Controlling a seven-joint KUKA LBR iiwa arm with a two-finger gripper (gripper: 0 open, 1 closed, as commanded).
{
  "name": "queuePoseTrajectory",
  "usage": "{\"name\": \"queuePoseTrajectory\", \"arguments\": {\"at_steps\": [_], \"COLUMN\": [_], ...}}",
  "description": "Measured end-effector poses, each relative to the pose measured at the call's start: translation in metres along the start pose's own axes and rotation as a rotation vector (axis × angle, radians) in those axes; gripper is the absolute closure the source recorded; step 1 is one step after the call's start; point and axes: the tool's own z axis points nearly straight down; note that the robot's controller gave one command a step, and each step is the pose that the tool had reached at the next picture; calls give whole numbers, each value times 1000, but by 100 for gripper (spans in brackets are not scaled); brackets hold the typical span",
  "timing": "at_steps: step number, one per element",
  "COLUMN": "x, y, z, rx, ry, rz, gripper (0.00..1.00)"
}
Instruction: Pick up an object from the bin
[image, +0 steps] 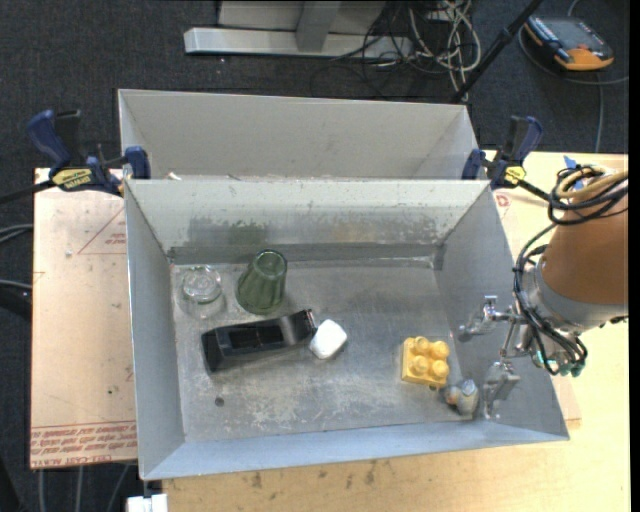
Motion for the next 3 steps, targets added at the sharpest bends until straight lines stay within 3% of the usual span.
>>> {"name": "queuePoseTrajectory", "arguments": {"at_steps": [1,2,3], "x": [-2,-27,-38], "y": [1,8,11], "z": [-4,55,68], "rx": [1,1,0], "ry": [-8,-12,-5], "rz": [-4,105,102], "gripper": [0,0,0]}}
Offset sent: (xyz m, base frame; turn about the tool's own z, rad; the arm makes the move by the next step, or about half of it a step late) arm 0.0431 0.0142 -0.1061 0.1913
